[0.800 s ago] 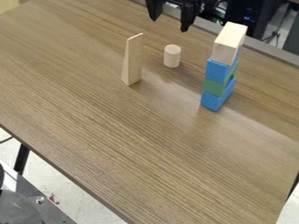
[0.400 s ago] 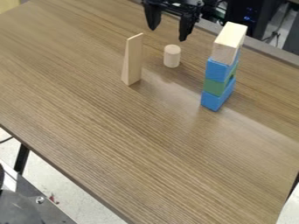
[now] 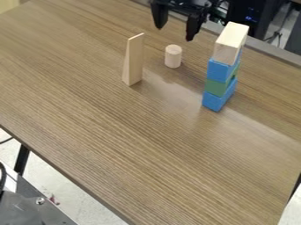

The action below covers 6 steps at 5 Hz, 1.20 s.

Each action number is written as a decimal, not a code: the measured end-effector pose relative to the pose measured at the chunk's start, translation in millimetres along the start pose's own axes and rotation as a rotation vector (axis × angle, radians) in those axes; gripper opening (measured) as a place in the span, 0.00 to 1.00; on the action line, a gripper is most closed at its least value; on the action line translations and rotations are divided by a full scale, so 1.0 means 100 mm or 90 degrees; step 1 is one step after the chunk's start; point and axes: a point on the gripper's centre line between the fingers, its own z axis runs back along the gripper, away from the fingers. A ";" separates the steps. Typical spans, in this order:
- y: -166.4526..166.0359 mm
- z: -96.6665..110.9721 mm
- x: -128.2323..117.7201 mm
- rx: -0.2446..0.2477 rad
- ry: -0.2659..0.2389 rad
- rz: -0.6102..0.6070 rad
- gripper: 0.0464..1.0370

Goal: Put the rectangular block next to the tower made of blocks

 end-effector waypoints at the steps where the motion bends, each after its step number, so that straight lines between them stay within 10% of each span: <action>1: -0.12 0.27 0.09 -0.005 -0.055 -0.015 0.96; 6: -0.67 0.75 -0.05 -0.011 -0.109 -0.007 0.96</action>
